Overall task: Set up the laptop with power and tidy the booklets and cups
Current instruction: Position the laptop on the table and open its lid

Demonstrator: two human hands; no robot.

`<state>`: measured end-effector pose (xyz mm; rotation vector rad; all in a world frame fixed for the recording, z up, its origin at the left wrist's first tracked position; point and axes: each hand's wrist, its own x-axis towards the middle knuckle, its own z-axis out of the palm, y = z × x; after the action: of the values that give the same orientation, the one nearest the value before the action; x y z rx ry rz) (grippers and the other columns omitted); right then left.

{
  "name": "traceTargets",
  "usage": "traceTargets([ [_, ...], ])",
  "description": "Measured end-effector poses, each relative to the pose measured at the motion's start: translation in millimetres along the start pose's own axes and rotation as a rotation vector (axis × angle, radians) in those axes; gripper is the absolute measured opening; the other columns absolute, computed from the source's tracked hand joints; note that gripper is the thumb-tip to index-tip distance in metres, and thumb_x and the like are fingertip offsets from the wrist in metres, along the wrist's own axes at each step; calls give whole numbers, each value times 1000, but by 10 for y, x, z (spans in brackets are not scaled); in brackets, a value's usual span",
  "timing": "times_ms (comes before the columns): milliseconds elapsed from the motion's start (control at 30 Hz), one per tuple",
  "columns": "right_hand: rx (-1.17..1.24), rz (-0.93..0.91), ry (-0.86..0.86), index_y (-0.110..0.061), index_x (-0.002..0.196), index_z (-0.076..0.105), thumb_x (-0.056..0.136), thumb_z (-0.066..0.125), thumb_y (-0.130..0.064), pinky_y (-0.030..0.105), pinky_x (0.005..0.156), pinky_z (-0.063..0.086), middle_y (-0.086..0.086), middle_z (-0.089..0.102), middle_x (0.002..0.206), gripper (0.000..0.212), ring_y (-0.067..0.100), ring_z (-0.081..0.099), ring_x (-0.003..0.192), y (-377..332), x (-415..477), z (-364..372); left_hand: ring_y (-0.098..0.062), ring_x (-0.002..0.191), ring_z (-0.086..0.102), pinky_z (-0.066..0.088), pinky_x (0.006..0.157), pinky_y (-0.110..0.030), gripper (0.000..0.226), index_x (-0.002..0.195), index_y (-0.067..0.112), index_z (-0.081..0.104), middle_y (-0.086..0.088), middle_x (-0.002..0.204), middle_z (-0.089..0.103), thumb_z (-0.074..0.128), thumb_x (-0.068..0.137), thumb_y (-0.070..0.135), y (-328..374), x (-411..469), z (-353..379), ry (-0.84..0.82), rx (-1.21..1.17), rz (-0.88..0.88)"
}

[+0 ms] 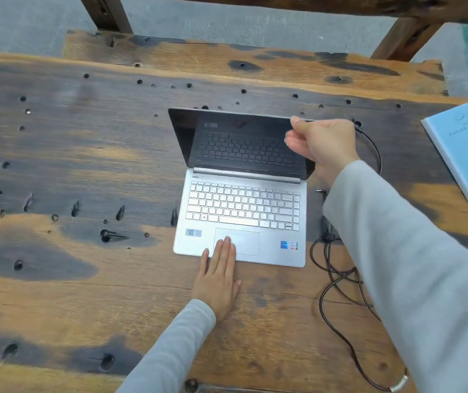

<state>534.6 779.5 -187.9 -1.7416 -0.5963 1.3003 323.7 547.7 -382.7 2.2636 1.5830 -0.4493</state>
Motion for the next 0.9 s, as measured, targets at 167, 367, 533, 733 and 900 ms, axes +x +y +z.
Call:
traceTargets([
  [167,-90,-32,46,0,85,76,82,84,-25,18,56,57,7,77,70,27,16,76,63,-77,254,69,-32,149,-25,-5,121,-54,77,153,3,-23,-16,161,-30,17,105,48,5,-4,-16,-4,1,2],
  [367,-234,-62,113,-3,87,75,78,87,-29,23,56,61,4,76,64,29,15,75,58,-185,510,137,-31,149,-28,-5,121,-54,76,152,4,-25,-14,160,-32,16,105,48,-8,-2,-29,-18,-1,3],
  [533,-410,-112,148,-8,86,76,79,84,-40,26,60,63,-2,73,58,34,10,73,53,-221,640,147,-30,148,-29,-6,121,-53,76,152,5,-26,-13,160,-33,16,105,48,-4,6,-22,-24,5,1],
  [733,-473,-173,137,-11,76,76,81,80,-47,29,65,64,-4,74,58,36,10,74,55,-155,647,103,-30,149,-27,-4,122,-53,76,153,5,-22,-13,161,-30,17,105,48,-3,-3,-54,-22,-9,9],
  [900,-513,-264,103,-13,69,74,83,73,-49,29,66,64,-4,73,58,39,11,73,55,-59,596,15,-29,150,-26,-2,122,-53,76,154,5,-21,-12,162,-28,16,104,48,-5,-10,-78,-32,-3,8],
])
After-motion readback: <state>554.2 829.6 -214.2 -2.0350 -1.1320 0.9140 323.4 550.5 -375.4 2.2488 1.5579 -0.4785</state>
